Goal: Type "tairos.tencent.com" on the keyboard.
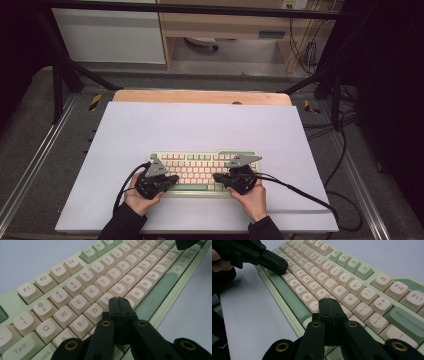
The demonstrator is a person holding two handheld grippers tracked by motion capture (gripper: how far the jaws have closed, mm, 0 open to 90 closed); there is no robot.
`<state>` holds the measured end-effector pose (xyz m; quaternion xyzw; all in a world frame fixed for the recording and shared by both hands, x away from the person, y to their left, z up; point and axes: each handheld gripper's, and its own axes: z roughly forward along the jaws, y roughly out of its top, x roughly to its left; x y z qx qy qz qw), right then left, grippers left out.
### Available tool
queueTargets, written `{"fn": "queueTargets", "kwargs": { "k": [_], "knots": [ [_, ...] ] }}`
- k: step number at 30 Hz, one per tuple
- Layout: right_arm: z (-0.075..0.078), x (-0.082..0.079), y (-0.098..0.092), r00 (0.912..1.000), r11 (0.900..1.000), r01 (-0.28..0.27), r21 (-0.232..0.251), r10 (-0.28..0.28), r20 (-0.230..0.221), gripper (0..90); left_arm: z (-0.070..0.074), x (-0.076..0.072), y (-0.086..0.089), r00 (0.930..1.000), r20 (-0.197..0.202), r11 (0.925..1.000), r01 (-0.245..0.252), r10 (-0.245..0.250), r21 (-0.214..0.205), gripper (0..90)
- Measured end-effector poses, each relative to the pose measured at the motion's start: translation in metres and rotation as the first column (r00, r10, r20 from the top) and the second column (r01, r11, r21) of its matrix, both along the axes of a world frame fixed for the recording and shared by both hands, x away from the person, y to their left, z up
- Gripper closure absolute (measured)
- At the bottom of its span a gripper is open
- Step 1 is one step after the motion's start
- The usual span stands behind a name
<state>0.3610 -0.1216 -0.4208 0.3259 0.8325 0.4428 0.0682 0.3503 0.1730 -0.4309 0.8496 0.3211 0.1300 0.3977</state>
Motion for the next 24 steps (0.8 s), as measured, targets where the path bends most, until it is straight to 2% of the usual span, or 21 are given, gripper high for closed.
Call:
{"fn": "queueTargets", "kwargs": {
  "k": [9, 24],
  "knots": [
    [-0.001, 0.0, 0.0, 1.0, 1.0, -0.002, -0.004, 0.002, -0.002, 90.0, 0.012, -0.001, 0.008, 0.9996, 0.024, 0.9996, -0.014, 0.014, -0.025, 90.0],
    [0.0, 0.0, 0.0, 1.0, 1.0, -0.003, -0.004, 0.003, 0.002, 90.0, 0.016, 0.004, 0.01, 0.999, 0.03, 0.9992, -0.032, 0.033, -0.024, 90.0]
  ]
}}
